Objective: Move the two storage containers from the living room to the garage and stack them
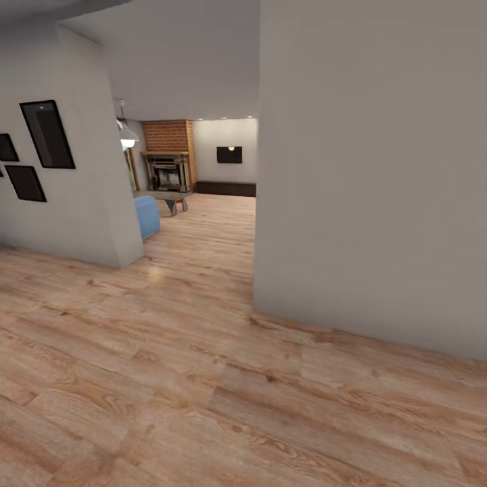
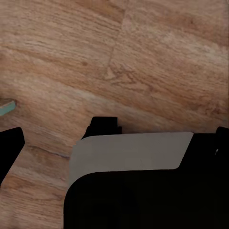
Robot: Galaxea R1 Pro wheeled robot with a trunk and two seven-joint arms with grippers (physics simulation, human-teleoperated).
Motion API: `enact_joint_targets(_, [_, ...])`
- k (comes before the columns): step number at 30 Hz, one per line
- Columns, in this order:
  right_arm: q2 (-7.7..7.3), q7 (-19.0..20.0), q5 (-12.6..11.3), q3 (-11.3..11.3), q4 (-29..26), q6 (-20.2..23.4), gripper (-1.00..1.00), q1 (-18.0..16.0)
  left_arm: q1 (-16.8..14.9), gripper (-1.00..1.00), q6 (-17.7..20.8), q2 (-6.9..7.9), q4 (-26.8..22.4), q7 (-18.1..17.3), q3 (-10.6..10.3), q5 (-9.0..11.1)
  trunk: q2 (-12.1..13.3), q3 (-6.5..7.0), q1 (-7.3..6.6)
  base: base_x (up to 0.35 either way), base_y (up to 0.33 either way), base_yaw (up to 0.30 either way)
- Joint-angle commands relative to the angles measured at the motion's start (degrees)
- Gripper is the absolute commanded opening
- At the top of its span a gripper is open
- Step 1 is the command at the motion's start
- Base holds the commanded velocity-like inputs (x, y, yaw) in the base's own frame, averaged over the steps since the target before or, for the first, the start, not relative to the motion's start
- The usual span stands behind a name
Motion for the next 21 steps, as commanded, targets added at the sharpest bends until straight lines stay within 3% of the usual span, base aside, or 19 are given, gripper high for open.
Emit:
enact_joint_targets(1, [0.03,-0.2,-0.4,0.5,0.0,-0.1,1.0,0.0,-0.1,1.0,-0.2,-0.02,0.1,0.2,-0.4,0.3,0.0,-0.07,0.03,0.322,0.0,0.265])
enact_joint_targets(21, [0.05,-0.2,-0.4,0.5,0.0,-0.1,1.0,0.0,-0.1,1.0,-0.2,-0.02,0.1,0.2,-0.4,0.3,0.0,-0.36,0.03,0.322,0.0,0.265])
